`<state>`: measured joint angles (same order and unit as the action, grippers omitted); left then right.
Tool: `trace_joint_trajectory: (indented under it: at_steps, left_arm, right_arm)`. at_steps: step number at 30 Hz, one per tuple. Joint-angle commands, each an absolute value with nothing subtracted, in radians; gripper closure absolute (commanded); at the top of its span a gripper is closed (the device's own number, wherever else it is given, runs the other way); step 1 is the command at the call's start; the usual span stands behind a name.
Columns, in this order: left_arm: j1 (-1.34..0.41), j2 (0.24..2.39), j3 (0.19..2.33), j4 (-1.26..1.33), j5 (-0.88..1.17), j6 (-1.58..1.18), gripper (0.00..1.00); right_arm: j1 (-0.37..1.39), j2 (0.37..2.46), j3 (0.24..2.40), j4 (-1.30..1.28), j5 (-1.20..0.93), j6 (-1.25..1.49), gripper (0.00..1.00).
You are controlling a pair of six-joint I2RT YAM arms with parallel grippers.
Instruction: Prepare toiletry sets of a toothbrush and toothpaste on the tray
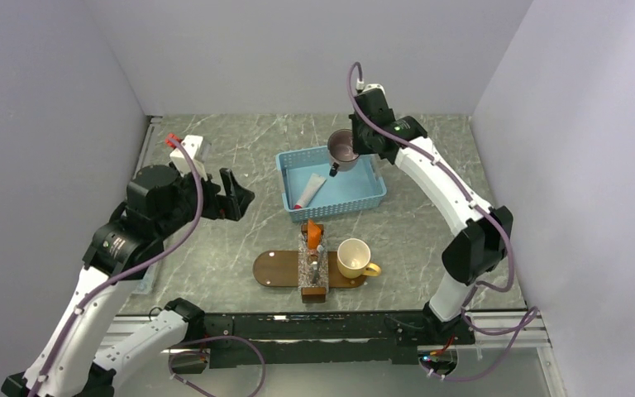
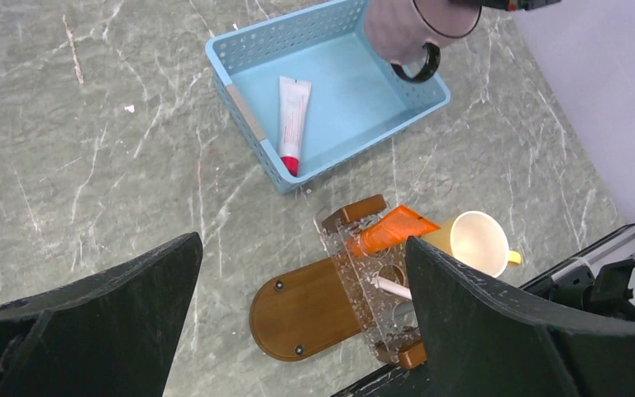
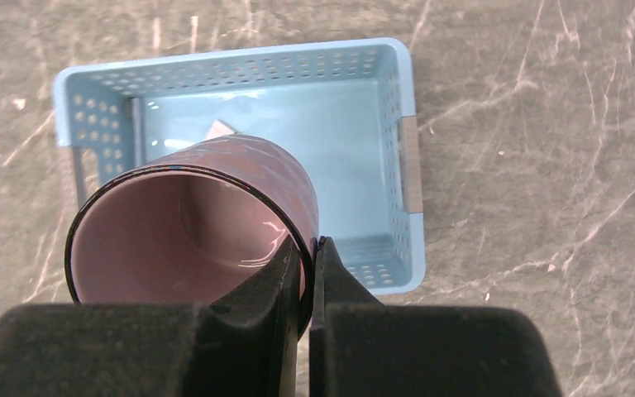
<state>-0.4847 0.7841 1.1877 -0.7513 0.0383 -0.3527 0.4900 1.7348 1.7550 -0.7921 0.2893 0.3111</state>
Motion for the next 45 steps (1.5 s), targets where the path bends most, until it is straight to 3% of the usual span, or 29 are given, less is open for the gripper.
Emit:
trace_joint_trajectory:
  at_steps: [1,10,23,37,45]
  left_arm:
    - [-0.48,0.838,1.299,-0.797,0.048,-0.337,0.01]
    - [-0.48,0.914,1.412,-0.839,0.081,-0.377,0.02]
    - [-0.48,0.952,1.389,-0.803,0.166,-0.445,0.06]
    - [-0.48,1.011,1.345,-0.818,0.202,-0.454,0.18]
    - [-0.48,1.047,1.314,-0.867,0.156,-0.415,0.31]
  right_arm:
    - [0.572,1.629,1.816,-0.791,0.359,0.292,1.0]
    - [0.763,1.541,1.847,-0.819,0.387,0.329,1.0]
    - [0.961,1.559,1.868,-0.783,0.374,0.394,1.0]
    - [1.034,1.673,1.93,-0.764,0.422,0.394,1.0]
    - [1.051,1.733,1.941,-0.76,0.434,0.406,1.0]
